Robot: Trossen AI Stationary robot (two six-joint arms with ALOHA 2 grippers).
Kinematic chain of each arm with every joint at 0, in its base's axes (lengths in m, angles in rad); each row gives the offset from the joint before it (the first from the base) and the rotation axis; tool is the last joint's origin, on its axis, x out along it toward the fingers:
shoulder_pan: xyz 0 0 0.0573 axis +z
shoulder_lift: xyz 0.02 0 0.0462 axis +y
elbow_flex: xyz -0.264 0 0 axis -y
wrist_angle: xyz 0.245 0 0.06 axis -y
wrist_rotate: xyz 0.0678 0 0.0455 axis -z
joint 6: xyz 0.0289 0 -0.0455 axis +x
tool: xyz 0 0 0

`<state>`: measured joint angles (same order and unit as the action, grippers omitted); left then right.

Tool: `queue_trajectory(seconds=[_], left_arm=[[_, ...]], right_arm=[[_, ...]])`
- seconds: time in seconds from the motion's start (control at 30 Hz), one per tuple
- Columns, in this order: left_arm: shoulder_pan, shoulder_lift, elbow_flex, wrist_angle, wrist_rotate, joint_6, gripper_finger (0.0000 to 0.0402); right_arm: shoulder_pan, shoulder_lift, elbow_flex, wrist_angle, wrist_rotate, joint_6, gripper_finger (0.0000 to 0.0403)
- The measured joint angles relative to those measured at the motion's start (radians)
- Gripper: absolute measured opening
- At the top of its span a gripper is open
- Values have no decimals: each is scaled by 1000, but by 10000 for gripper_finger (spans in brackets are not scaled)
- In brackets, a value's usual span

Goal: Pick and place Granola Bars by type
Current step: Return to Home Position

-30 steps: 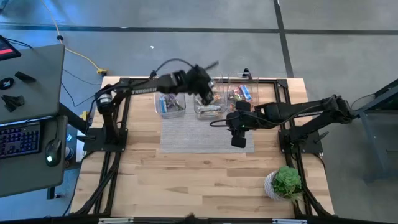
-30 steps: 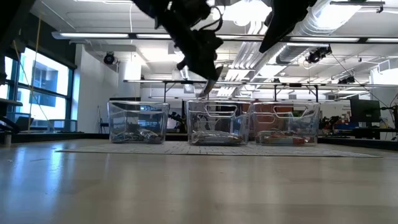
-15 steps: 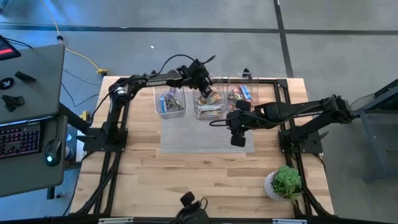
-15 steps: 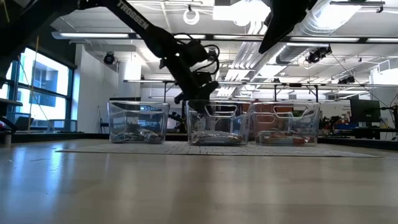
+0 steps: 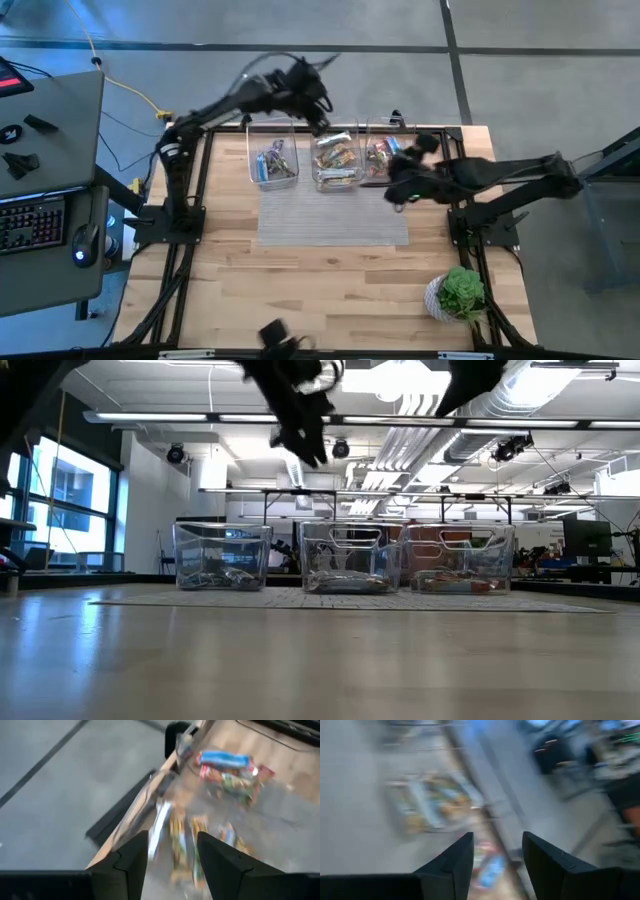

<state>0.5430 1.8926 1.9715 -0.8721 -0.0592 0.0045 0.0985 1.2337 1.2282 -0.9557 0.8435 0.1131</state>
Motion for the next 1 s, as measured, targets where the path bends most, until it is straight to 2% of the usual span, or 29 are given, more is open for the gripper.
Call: queue_trajectory(seconds=[0.07, 0.13, 0.27, 0.43, 0.6, 0.77, 0.9, 1.0], left_arm=[[0, -31, 105, -179, -4, 0, 165], [0, -73, 189, -313, -7, -7, 165], [-7, -177, 232, -492, -41, -28, 165], [-72, -347, 122, -551, -115, -88, 165], [-192, -563, -168, -416, -238, -145, 165], [-309, -874, -607, -194, -222, -209, 165], [-359, -1169, -970, 40, -219, -248, 165], [-375, -1382, -1207, 215, -151, -251, 165]], right_arm=[[13, -57, 0, -33, 92, 26, 151], [21, -121, 0, -56, 114, 96, 151], [22, -246, -6, -94, -1, 181, 153], [22, -415, -153, 8, -133, 158, 152], [22, -601, -395, 273, -266, 93, 153], [22, -771, -599, 557, -443, -5, 154], [21, -878, -713, 659, -459, -25, 154], [21, -948, -785, 701, -450, -18, 154]])
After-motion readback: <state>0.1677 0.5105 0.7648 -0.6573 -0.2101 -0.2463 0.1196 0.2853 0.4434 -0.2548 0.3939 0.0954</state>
